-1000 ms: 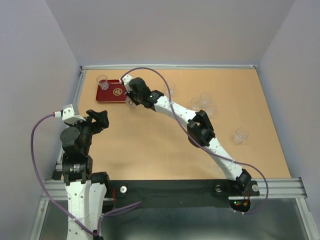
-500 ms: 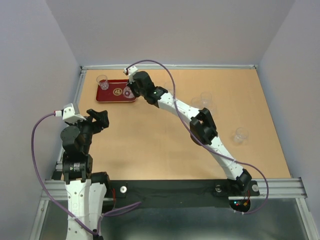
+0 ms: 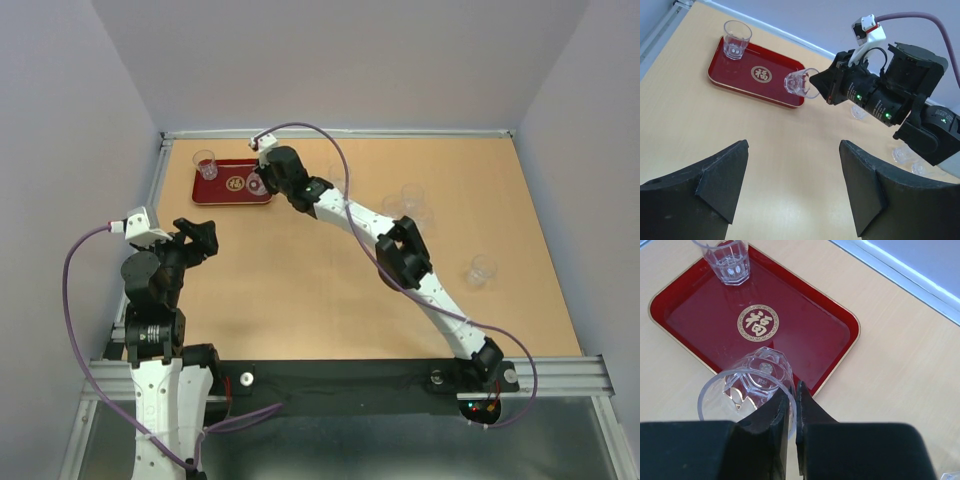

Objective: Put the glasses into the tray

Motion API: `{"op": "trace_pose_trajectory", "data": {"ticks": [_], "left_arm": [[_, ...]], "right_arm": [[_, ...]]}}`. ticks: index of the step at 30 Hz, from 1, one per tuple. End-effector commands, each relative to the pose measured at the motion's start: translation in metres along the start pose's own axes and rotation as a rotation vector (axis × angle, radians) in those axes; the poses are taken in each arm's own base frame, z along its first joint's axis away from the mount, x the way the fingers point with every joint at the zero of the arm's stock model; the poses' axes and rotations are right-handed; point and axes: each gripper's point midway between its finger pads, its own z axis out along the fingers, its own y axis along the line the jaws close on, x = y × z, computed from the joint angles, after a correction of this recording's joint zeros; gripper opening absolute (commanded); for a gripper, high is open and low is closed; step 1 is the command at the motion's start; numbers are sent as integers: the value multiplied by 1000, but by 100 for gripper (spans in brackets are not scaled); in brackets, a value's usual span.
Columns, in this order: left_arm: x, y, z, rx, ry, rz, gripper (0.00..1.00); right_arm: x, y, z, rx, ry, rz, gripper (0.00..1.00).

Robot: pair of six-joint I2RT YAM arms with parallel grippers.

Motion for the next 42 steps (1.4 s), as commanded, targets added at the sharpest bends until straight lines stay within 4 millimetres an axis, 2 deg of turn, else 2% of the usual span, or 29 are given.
{"op": "trace_pose_trajectory", "data": {"ticks": [1,5,8,12,13,15,18,19,21,22,23,25,26,27,28,29,30,32,33,34,35,38,41,42], "left_arm": [[-13,-7,0,25,-34,21,84],[-13,-8,-1,31,-35,20,84],[-13,-8,0,28,-36,20,84],[-13,-8,0,28,-36,20,84],[-13,-8,0,28,-36,20,84],[-14,-8,-1,29,-39,20,84],[-14,-9,-1,31,-39,20,84],[-14,-8,-1,29,-39,20,84],[-14,-8,-1,31,-39,22,84],[-14,-9,-1,34,-38,22,84],[-13,-9,-1,33,-37,20,84],[-13,-9,-1,35,-36,20,84],[-13,-8,-1,34,-35,21,84],[-13,-9,0,35,-36,22,84],[-14,-9,-1,37,-37,23,84],[-13,-9,-1,37,-34,25,84],[-13,-10,-1,40,-34,26,84],[-15,-10,-1,39,-38,27,85],[-14,-10,0,41,-32,28,85],[-13,-11,1,49,-28,29,86],[-12,-12,1,55,-25,33,86],[-12,-14,2,68,-24,35,88],[-12,-16,3,76,-20,29,93],[-10,-16,5,79,-14,24,95]], "right_arm": [[-5,-2,9,19,-64,3,10],[5,0,11,14,-46,-3,18],[8,1,12,10,-41,-10,28],[12,2,14,7,-35,-17,31],[13,2,14,7,-35,-17,36],[9,0,13,10,-41,-14,38],[-7,0,9,3,-69,-17,40],[-16,0,7,4,-85,-17,45],[-38,-2,0,2,-123,-31,49],[-45,-4,-2,7,-136,-34,54],[-64,-7,-8,9,-171,-36,55],[-82,-11,-16,15,-201,-48,71],[-98,-14,-23,19,-228,-49,79],[-107,-17,-29,24,-240,-57,80],[-113,-19,-33,25,-246,-62,87],[-119,-18,-38,12,-250,-74,88],[-122,-18,-43,2,-247,-87,100],[-140,-19,-64,-24,-246,-129,100],[-137,-14,-71,-61,-218,-143,100],[-149,-16,-89,-88,-219,-156,100],[-149,-5,-100,-171,-208,-171,100],[-146,-8,-141,-257,-142,-184,100],[-131,-1,-189,-387,-75,-201,100],[-116,-2,-199,-406,-34,-219,100]]}}
